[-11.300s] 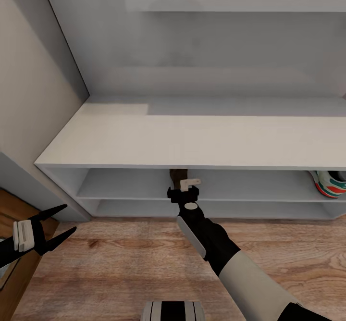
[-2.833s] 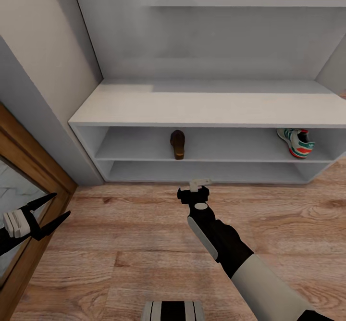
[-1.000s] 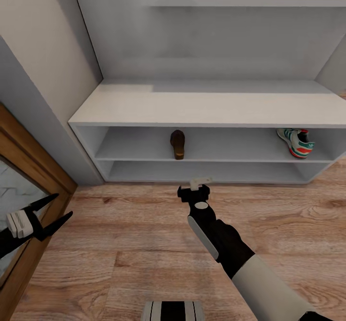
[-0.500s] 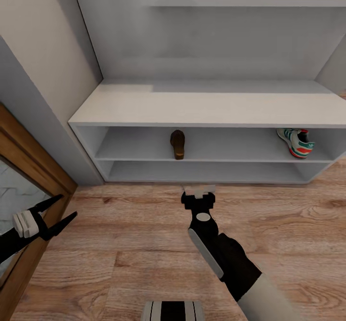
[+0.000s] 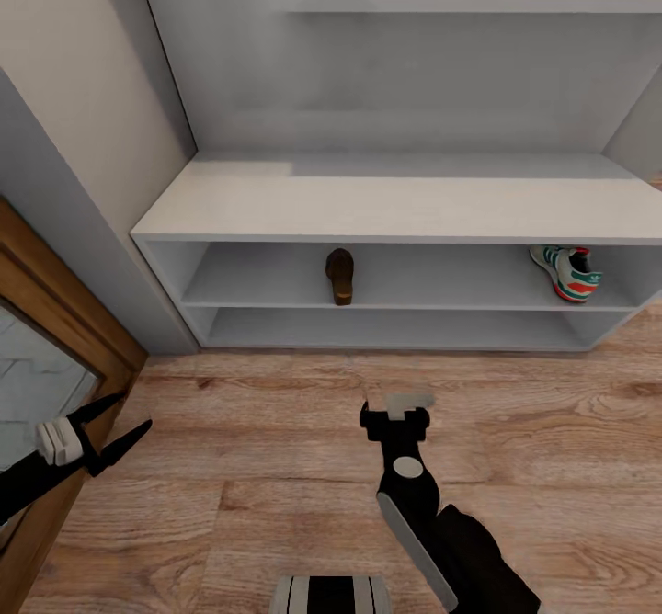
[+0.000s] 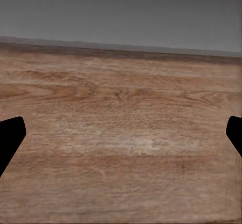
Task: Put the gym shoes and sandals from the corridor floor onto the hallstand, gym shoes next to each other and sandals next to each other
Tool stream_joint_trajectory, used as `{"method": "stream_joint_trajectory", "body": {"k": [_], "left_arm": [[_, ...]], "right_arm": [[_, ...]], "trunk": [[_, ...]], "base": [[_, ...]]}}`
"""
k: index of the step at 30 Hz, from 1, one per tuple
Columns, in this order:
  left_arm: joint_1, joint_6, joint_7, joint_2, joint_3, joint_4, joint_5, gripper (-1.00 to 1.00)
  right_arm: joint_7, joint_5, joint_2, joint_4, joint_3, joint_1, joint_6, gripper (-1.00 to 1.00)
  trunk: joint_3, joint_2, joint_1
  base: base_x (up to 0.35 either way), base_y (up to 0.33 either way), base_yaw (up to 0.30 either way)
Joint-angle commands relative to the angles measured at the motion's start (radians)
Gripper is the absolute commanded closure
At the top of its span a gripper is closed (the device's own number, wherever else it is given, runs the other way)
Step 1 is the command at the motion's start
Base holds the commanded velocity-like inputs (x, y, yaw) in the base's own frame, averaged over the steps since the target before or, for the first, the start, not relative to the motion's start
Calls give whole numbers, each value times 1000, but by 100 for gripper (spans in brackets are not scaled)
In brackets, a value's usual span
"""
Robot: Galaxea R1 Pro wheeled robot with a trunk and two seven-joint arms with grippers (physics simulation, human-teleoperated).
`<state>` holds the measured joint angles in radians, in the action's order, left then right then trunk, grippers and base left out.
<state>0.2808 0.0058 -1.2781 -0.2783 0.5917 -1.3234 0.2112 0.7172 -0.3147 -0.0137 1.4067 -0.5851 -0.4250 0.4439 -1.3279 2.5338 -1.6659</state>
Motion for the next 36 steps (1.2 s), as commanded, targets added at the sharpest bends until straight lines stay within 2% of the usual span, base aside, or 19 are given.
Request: {"method": "stream_joint_trajectory", "body": {"k": [1,2,3,5,12,18,23,25,28,30,31,32,33,35,36], "left_arm": [[-1,1,0,0,0,17,-10,-100],[-2,1,4,0,0,34,-24,-100],[-2,1,4,0,0,34,-24,-100],[-4,0,12,0,0,67,-54,-100],[-7,-3,23,0,1,131,-101,-100],[-7,-6,32,1,1,160,-113,-100],[-8,-10,58,3,1,182,-119,-100],[-10,-12,91,9,1,194,-122,-100],[-12,-13,113,12,1,199,-123,-100],[-16,-14,163,21,0,206,-128,-100],[-16,-14,163,21,0,206,-128,-100],[-18,-15,189,26,-1,208,-132,-100],[-18,-15,189,26,-1,208,-132,-100],[-22,-16,240,36,-3,211,-148,-100],[-22,-16,240,36,-3,211,-148,-100]], "right_arm": [[9,-5,3,14,0,24,3,-100],[10,-4,6,27,1,46,1,-100],[10,-4,6,27,1,46,1,-100],[12,-2,10,51,2,82,-1,-100],[15,-1,19,83,7,146,-4,-100],[15,0,22,92,7,176,-8,-100],[15,0,24,96,8,207,-46,-100],[16,1,25,97,8,231,-91,-100],[17,1,25,97,8,243,-115,-100],[18,2,25,98,8,266,-158,-100],[18,2,25,98,8,266,-158,-100],[18,3,25,97,8,276,-175,-100],[18,3,25,97,8,276,-175,-100],[18,6,26,96,8,290,-201,-100],[18,6,26,96,8,290,-201,-100]], "trunk": [[-1,0,0],[-1,0,0],[-1,0,0],[-1,0,0],[-1,0,0],[-1,0,0],[-1,0,0],[-1,0,0],[-1,0,0],[-1,0,0],[-1,0,0],[-1,0,0],[-1,0,0],[-1,0,0],[-1,0,0]], "base": [[0,0,0],[0,0,0],[0,0,0],[0,0,0],[0,0,0],[0,0,0],[0,0,0],[0,0,0],[0,0,0],[0,0,0],[0,0,0],[0,0,0],[0,0,0],[0,0,0],[0,0,0]]}}
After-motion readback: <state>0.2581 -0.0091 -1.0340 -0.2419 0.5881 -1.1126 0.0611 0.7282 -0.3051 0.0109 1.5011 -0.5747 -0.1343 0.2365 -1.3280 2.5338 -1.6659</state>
